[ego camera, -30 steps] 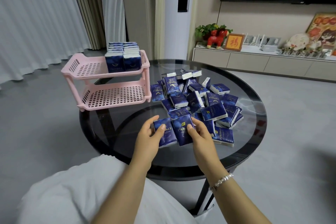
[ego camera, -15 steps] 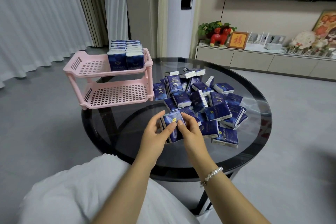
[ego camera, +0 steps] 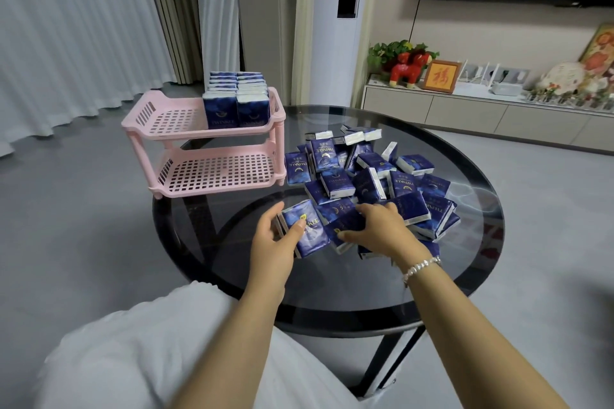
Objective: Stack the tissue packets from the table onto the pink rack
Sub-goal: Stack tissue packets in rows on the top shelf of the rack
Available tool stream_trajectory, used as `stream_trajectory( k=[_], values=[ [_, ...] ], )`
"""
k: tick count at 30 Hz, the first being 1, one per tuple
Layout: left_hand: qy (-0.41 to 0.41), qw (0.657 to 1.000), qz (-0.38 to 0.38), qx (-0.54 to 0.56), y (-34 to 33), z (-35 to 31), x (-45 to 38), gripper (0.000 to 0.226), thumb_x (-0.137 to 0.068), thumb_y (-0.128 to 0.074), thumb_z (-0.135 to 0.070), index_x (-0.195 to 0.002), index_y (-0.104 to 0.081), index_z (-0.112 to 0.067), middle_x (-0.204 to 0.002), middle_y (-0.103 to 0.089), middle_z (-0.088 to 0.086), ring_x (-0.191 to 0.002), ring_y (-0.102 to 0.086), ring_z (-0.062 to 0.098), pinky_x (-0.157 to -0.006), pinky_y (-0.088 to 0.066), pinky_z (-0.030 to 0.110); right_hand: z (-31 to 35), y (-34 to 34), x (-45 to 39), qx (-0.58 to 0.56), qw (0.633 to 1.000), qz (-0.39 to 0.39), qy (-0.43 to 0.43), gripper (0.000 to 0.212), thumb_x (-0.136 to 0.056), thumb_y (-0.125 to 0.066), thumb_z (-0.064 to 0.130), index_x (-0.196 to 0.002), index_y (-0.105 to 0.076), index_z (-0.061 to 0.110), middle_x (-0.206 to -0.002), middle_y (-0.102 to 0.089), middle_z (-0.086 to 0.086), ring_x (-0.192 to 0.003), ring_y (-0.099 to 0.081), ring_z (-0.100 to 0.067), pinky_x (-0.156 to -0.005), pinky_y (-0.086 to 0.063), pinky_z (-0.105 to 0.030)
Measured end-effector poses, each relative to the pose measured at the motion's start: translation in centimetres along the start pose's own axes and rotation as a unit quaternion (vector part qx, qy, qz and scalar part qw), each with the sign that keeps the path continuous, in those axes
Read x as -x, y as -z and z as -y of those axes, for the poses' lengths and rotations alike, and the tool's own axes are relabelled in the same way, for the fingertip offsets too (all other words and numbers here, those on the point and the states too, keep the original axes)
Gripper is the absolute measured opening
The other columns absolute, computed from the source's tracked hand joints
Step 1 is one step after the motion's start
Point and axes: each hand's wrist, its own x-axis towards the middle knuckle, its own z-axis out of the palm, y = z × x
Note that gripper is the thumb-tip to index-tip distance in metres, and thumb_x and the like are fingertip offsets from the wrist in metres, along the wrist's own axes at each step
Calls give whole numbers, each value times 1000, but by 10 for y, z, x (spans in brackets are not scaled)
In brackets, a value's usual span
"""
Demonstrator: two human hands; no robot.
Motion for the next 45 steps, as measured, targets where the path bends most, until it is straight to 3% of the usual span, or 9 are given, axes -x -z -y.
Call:
stream_trajectory(
  k=[6,9,14,18,22,32,38,41,45],
  values=[
    [5,1000,-14,-2,4,1,-2,46,-86,-67,-11,-127,-53,-24,-125,-61,2,-111,-62,18,-96,-51,39,7,-4,1,-72,997,-3,20,61,-85,-65,37,-137,-37,23,-127,-53,-9,-123,-36,-30,-93,-39,-38],
    [5,1000,-18,1,6,1,-2,46,-86,-67,-10,-128,-52,-24,-124,-61,1,-110,-62,17,-90,-52,33,6,-5,1,-227,973,-31,27,38,-85,-65,25,-119,-47,24,-114,-55,-6,-93,-54,-23,-62,-46,-29],
    [10,1000,-28,-7,9,4,-3,45,-86,-68,-14,-126,-53,-26,-125,-61,1,-111,-61,19,-96,-51,42,6,-6,5,-444,893,-64,-30,28,-84,-68,23,-94,-43,17,-78,-53,0,-61,-50,-16,-57,-40,-27],
    [10,1000,-27,0,11,7,-3,40,-82,-73,-18,-115,-56,-34,-123,-63,0,-110,-62,20,-96,-50,48,8,-12,10,-613,787,-37,-51,19,-85,-65,17,-92,-48,22,-101,-61,-8,-76,-59,-22,-68,-49,-35],
    [8,999,-7,34,9,4,0,42,-81,-73,-15,-117,-58,-31,-120,-66,2,-109,-63,21,-96,-50,48,21,-23,20,-658,753,8,-12,23,-88,-61,14,-110,-66,20,-108,-70,-7,-88,-67,-20,-70,-52,-26],
    [-20,999,37,1,9,-8,9,87,-49,-81,-60,-126,-58,-28,-118,-68,-2,-107,-65,16,-95,-52,46,41,-41,38,-633,771,17,66,26,-91,-58,18,-113,-66,7,-104,-72,-9,-100,-68,-21,-88,-53,-29],
    [-27,993,107,-53,16,-17,-3,46,-80,-74,-19,-119,-55,-34,-123,-64,-1,-113,-61,15,-97,-50,42,25,-18,19,-618,762,155,119,48,-87,-62,5,-132,-50,14,-120,-66,1,-109,-62,-10,-91,-49,-23],
    [-16,977,189,-100,28,-30,-12,67,-80,-72,-10,-136,-39,-29,-127,-56,-10,-117,-55,6,-95,-47,25,17,-9,5,-541,802,204,146,71,-79,-68,7,-141,-38,22,-137,-53,-1,-126,-50,-16,-105,-41,-37],
    [0,933,254,-254,49,-37,-26,74,-77,-76,-11,-137,-38,-31,-133,-48,-10,-130,-43,8,-105,-38,26,25,-10,0,-377,887,187,191,85,-78,-72,3,-146,-28,26,-138,-45,7,-121,-47,-6,-99,-44,-22]
  ],
)
